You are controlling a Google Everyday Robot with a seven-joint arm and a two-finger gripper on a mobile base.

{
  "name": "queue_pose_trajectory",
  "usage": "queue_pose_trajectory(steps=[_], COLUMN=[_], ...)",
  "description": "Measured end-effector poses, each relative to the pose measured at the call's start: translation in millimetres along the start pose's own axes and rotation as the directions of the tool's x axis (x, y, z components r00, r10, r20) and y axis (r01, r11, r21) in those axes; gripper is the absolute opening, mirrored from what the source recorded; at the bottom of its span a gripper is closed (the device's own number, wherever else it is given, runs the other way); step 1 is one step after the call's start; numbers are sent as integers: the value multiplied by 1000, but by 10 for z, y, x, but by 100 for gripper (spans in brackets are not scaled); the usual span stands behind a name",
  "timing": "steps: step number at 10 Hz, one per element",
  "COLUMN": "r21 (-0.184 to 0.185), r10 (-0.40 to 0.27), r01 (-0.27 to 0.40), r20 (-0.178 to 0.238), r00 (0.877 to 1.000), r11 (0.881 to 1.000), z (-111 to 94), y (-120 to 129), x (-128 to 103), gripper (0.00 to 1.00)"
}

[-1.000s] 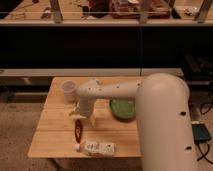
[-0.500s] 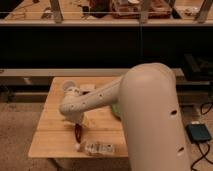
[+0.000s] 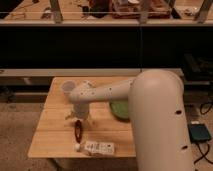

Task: Place the pepper in the ceramic cup

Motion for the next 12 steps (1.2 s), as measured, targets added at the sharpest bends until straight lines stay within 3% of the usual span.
queue_pose_trajectory(steps=[1,5,6,7,9,12], r21=[4,3,3,10,9,-39], r10=[10,-7,-56,-139,-229,-274], r01=[-10,7,56,139,229,278], r20=[16,11,27,48,73,86], r00=[1000,1000,998,989,971,958], r11=[1000,1000,998,990,973,960], z=[40,32,41,44,30,56], y=[17,-44,-71,-84,-65,-128], x=[10,19,5,-28,-59,-141], gripper=[80,80,80,80,80,80])
